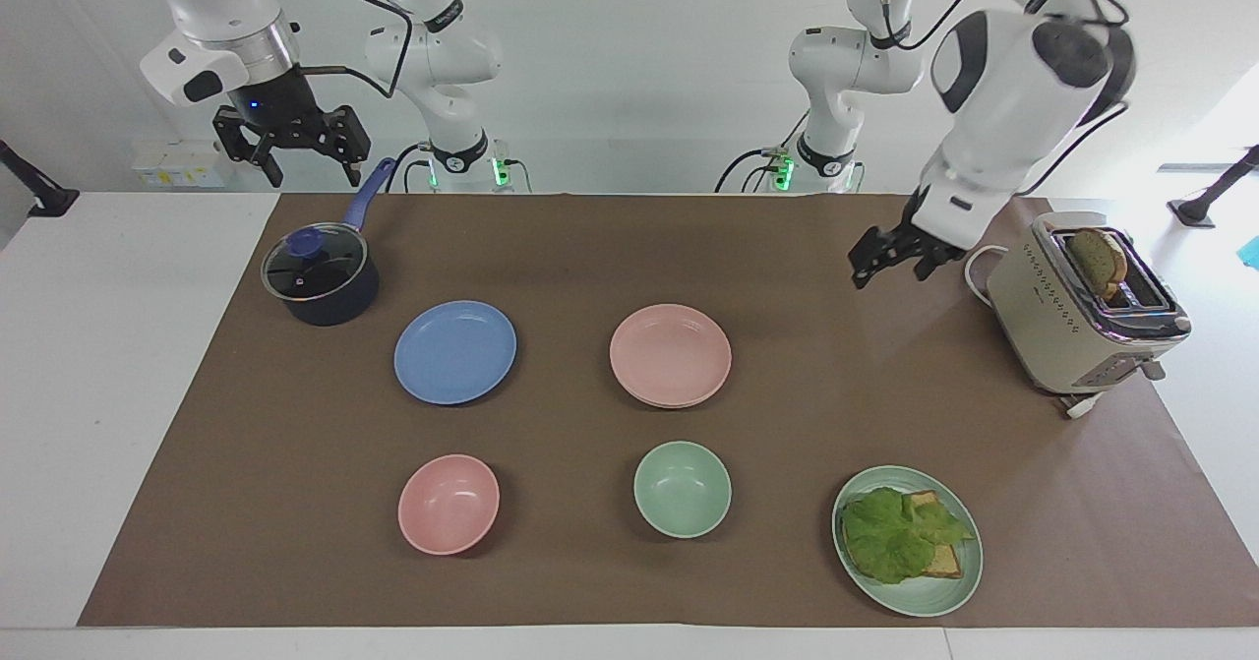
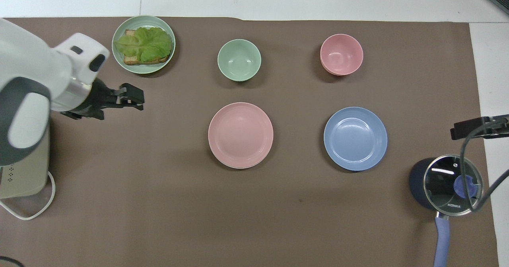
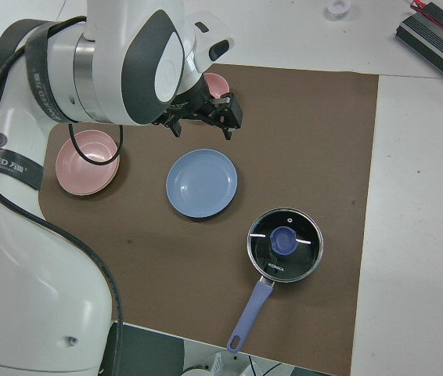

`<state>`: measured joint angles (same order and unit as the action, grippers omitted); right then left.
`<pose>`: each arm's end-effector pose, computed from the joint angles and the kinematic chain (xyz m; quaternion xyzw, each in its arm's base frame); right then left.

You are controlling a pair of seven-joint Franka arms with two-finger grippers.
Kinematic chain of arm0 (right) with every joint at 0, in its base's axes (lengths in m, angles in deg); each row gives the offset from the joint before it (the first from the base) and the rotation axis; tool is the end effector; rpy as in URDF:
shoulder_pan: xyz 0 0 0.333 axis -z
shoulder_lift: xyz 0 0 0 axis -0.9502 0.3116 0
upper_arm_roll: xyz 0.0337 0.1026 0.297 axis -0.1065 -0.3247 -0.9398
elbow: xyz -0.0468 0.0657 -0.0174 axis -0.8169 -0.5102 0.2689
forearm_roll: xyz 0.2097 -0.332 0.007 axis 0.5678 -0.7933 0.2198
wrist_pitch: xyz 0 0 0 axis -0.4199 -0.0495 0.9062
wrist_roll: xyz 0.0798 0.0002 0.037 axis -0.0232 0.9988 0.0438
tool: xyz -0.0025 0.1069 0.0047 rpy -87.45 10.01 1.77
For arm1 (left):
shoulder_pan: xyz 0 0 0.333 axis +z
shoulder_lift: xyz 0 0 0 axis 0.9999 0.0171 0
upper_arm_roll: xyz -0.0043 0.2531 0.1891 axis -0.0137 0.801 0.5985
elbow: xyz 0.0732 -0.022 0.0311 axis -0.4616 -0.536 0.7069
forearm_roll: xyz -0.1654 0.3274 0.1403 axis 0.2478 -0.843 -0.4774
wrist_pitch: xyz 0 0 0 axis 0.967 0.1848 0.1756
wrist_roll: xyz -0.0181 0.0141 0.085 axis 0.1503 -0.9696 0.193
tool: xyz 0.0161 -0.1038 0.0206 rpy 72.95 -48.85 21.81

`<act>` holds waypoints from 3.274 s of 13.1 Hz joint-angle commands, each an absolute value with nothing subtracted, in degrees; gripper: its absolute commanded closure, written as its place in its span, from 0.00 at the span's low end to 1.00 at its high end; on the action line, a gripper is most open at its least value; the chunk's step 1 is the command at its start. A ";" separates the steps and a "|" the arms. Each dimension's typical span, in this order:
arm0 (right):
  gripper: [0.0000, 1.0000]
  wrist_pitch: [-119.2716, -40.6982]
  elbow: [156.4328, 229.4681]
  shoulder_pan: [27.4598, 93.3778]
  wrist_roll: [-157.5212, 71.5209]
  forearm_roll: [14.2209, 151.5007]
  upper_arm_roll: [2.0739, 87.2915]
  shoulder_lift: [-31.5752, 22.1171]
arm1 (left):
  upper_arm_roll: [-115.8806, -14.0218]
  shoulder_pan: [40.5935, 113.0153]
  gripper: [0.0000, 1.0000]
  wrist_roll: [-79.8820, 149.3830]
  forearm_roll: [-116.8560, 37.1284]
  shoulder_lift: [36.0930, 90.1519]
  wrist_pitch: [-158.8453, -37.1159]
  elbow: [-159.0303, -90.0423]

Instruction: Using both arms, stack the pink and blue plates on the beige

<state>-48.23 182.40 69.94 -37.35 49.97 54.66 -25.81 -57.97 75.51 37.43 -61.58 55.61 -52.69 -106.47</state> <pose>0.5141 -0.0138 0.6481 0.9997 0.0125 -0.0147 0.0171 0.5618 -0.1017 0.5965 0.9991 0.0296 -0.0099 0.0278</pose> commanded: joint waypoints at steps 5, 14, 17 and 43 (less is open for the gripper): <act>0.00 -48.61 182.98 70.53 -39.13 49.72 54.52 -26.22 | -57.27 82.31 0.00 45.36 -66.14 52.44 -53.96 -102.00; 0.00 -48.61 183.50 70.53 -39.13 49.72 54.52 -26.57 | -58.05 91.48 0.00 45.45 -66.06 51.92 -53.03 -102.61; 0.00 -49.22 183.50 70.61 -39.13 49.72 54.52 -26.66 | -58.85 90.95 0.00 45.45 -65.88 51.92 -53.03 -102.61; 0.00 -83.65 205.63 70.08 -46.06 52.62 54.61 -16.12 | -58.85 91.04 0.00 45.45 -65.88 51.92 -53.03 -102.61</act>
<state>-79.85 202.72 69.68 -42.50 51.17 54.52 -16.95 -59.41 91.75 45.70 -65.66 52.35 -53.53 -102.21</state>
